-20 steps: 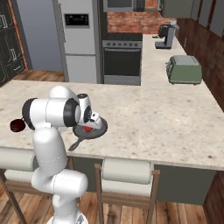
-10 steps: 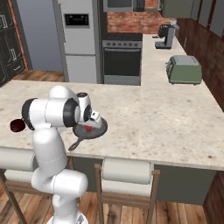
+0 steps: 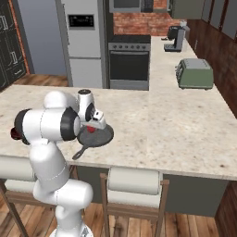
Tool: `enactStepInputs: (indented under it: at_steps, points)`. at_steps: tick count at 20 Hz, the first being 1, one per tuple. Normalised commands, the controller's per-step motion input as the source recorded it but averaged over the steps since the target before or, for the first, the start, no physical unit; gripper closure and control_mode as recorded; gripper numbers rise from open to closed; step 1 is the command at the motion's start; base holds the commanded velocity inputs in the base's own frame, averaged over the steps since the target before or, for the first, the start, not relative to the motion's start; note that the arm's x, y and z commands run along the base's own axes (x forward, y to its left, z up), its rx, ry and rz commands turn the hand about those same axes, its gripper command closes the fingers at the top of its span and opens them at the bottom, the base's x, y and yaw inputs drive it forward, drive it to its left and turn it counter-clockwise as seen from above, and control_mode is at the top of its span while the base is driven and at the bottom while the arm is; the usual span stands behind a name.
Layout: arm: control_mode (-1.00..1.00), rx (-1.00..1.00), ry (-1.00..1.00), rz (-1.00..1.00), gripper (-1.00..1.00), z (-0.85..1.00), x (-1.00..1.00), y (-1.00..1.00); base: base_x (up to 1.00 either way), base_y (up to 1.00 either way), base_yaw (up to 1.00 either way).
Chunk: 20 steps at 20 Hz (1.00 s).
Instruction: Pick up the pan with the steak in it and place it on the dining table. Then place the steak on the plate.
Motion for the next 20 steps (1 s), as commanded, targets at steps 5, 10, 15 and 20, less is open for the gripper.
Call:
enactStepInputs:
  at_steps: [5,10,15,20]
  points:
    - [-1.00,0.00,0.00,0.05,1.00,0.28,-0.40,0.36,0.00,0.00,0.00]
    - [-1.00,0.00,0.00,0.03,1.00,0.08,-0.19,0.68,0.00,0.00,0.00]
    - [-1.00,0.00,0.00,0.02,1.00,0.03,-0.11,0.76,0.00,0.00,0.00]
    - [-1.00,0.01,0.00,0.01,1.00,0.01,-0.10,0.74,0.00,0.00,0.00]
